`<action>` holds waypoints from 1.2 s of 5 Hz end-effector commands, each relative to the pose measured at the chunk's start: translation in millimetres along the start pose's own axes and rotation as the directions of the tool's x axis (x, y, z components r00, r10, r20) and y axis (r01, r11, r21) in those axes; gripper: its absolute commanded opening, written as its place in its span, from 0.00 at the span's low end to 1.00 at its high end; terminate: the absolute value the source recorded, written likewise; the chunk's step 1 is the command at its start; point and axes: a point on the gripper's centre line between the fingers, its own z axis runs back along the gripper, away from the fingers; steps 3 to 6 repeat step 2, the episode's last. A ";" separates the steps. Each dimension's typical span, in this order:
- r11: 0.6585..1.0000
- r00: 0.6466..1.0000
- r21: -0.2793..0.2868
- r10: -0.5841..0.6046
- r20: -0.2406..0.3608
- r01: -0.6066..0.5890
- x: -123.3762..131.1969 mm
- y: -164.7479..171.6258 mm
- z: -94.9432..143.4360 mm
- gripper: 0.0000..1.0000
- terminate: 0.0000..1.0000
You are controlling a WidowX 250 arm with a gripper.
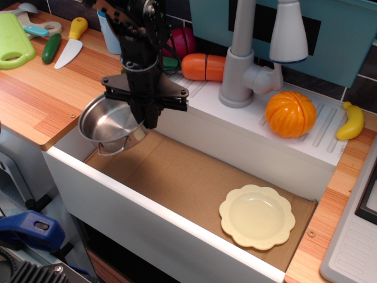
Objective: Put pot or pan in sink
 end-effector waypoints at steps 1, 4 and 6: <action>1.000 0.999 -0.016 0.020 0.033 -0.019 2.9 -2.9 0.7 1.00 0.00; 1.000 0.999 -0.016 0.020 0.033 -0.019 2.9 -2.9 0.7 1.00 1.00; 1.000 0.999 -0.016 0.020 0.033 -0.019 2.9 -2.9 0.7 1.00 1.00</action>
